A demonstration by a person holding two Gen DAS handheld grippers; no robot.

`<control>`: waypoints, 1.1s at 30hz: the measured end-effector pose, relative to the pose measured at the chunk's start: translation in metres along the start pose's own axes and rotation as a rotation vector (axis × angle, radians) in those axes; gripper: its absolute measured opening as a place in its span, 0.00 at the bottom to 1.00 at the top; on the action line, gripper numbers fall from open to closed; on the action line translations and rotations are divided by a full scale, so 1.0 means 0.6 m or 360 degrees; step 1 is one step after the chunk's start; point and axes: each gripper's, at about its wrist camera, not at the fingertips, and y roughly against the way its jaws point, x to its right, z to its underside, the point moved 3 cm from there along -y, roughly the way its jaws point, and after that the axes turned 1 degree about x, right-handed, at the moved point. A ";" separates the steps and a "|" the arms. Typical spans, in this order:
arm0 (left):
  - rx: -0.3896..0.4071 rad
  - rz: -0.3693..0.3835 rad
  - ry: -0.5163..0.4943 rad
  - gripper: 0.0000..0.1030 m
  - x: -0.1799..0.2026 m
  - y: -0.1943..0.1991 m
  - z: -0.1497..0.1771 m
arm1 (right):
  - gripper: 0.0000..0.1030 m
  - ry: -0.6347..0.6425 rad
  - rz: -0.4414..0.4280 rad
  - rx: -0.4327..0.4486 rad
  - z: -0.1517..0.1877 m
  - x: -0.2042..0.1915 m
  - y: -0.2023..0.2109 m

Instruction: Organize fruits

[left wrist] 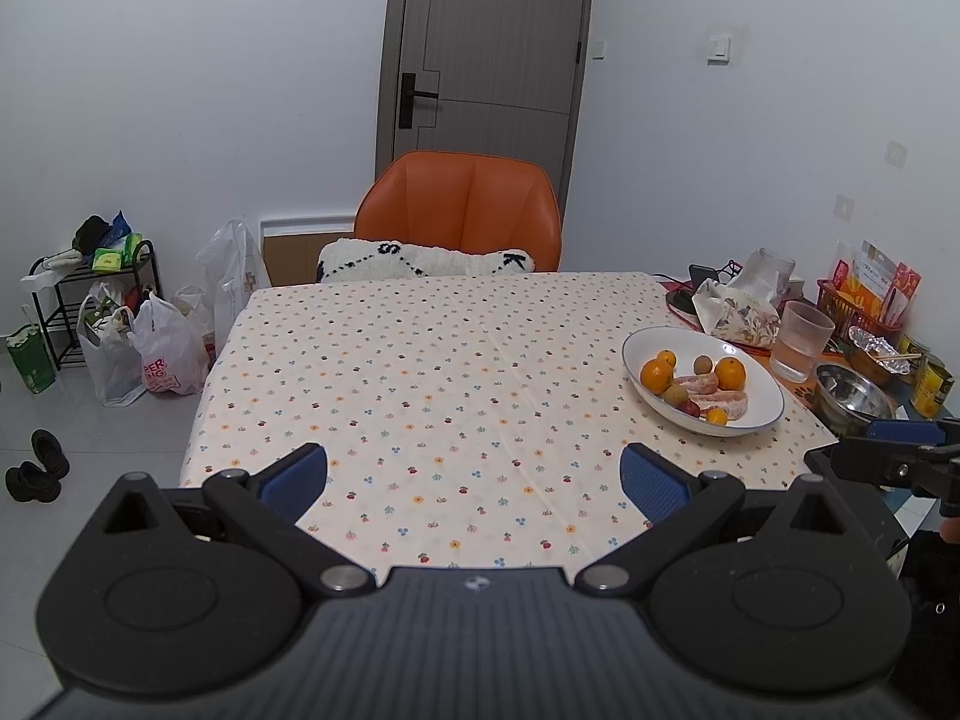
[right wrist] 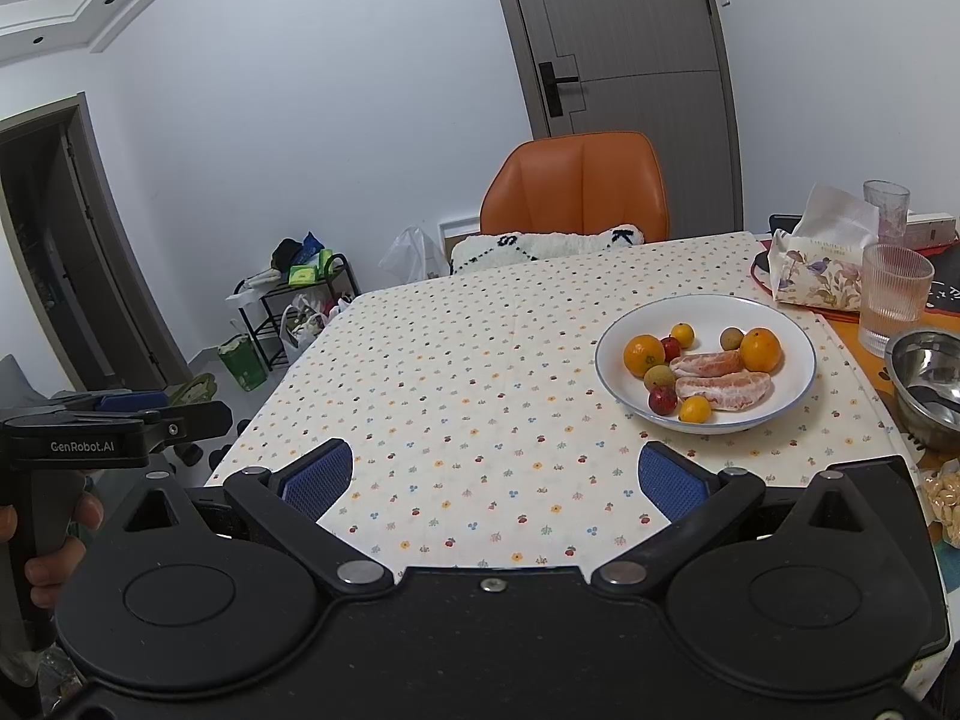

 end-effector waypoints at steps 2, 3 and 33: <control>0.0000 0.0000 -0.0002 1.00 -0.001 0.001 0.001 | 1.00 0.0001 0.0000 0.0000 0.000 0.000 0.000; -0.0001 0.0000 -0.0004 1.00 0.000 0.000 0.001 | 1.00 0.0001 0.0000 0.0001 0.000 0.000 0.001; -0.0019 0.0012 -0.0039 1.00 0.012 -0.006 0.005 | 1.00 0.0000 0.0003 -0.0009 0.006 0.000 -0.001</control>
